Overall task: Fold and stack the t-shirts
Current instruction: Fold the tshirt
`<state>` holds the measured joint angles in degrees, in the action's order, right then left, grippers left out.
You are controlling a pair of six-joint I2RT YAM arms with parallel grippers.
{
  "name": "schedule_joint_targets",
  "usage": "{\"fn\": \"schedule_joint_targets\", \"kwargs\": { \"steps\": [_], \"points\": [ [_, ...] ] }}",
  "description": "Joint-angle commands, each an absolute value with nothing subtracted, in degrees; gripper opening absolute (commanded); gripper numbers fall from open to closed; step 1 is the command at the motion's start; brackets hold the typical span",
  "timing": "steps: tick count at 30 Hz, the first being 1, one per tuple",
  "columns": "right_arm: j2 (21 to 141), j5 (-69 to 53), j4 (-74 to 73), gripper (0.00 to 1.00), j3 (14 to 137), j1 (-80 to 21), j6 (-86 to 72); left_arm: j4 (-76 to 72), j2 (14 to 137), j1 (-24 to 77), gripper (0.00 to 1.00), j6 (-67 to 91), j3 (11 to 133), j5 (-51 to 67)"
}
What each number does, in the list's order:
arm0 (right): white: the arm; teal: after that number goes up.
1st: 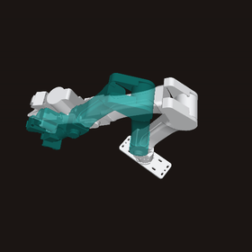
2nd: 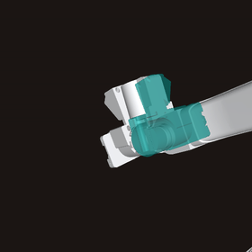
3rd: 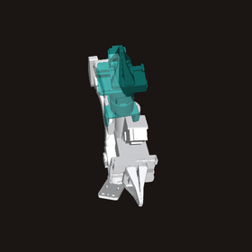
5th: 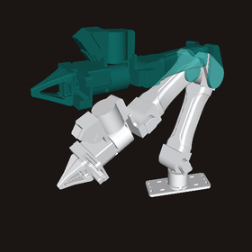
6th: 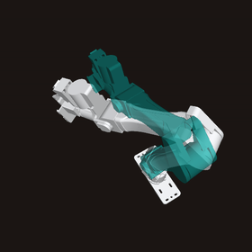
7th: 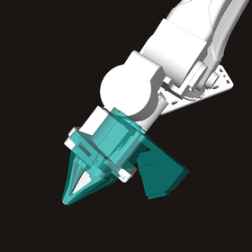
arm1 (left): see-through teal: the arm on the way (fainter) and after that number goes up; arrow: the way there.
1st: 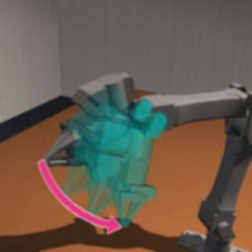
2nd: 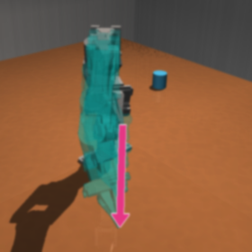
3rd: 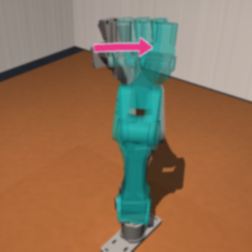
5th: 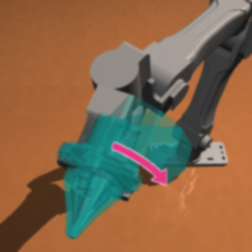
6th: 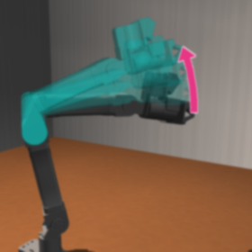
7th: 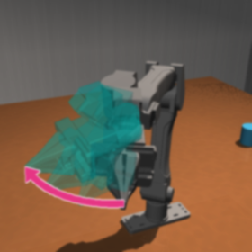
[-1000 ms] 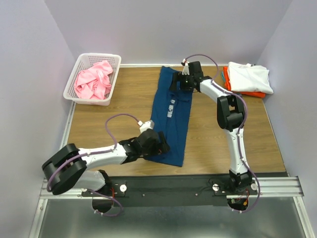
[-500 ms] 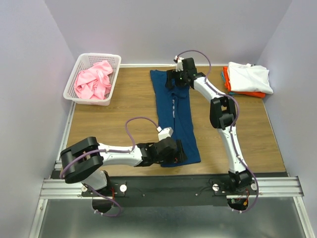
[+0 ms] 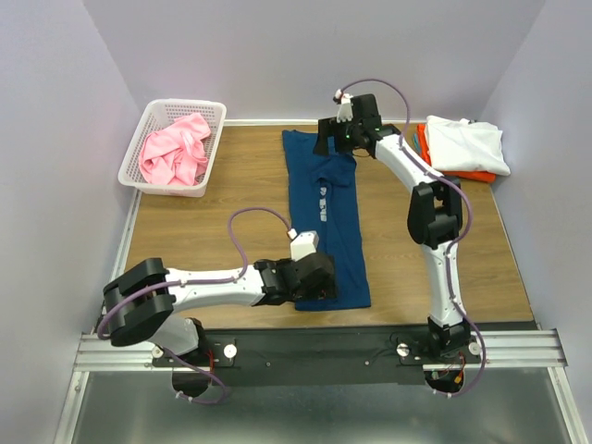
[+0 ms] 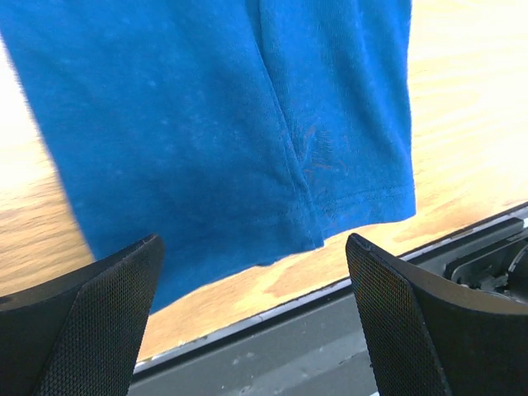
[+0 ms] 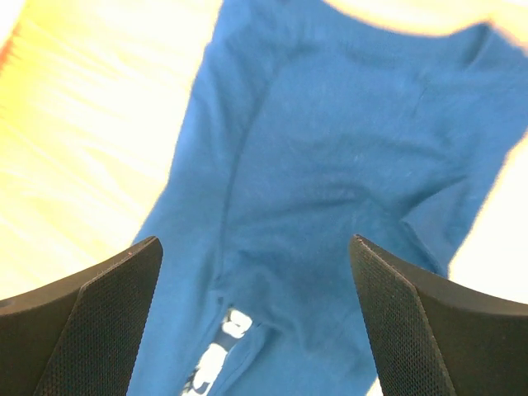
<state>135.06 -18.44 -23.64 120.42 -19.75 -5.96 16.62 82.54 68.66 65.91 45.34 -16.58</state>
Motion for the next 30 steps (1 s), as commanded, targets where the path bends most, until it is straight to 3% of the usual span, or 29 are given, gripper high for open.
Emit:
{"fn": "schedule_joint_targets", "kwargs": {
  "steps": [1,10,18,23,30],
  "points": [
    [130.5,-13.8,-23.8,1.00,117.7,-19.3,-5.2,20.4,78.6,68.9,0.98,65.8,44.3,-21.8],
    [137.1,-18.0,-23.9,1.00,120.5,-19.4,-5.1,21.1,74.1,65.8,0.98,66.5,39.2,-21.4],
    [143.6,-8.8,-23.9,1.00,128.1,-18.5,-4.0,17.7,72.9,63.9,0.98,67.4,34.3,-18.0],
    [144.8,-4.3,-23.9,1.00,129.7,-17.8,-2.6,16.8,74.6,64.0,0.98,66.5,35.2,-17.4],
    [142.4,-7.9,-23.9,1.00,131.0,-17.8,-1.5,16.3,76.7,64.0,0.95,66.3,35.6,-15.9]
  ]
}}
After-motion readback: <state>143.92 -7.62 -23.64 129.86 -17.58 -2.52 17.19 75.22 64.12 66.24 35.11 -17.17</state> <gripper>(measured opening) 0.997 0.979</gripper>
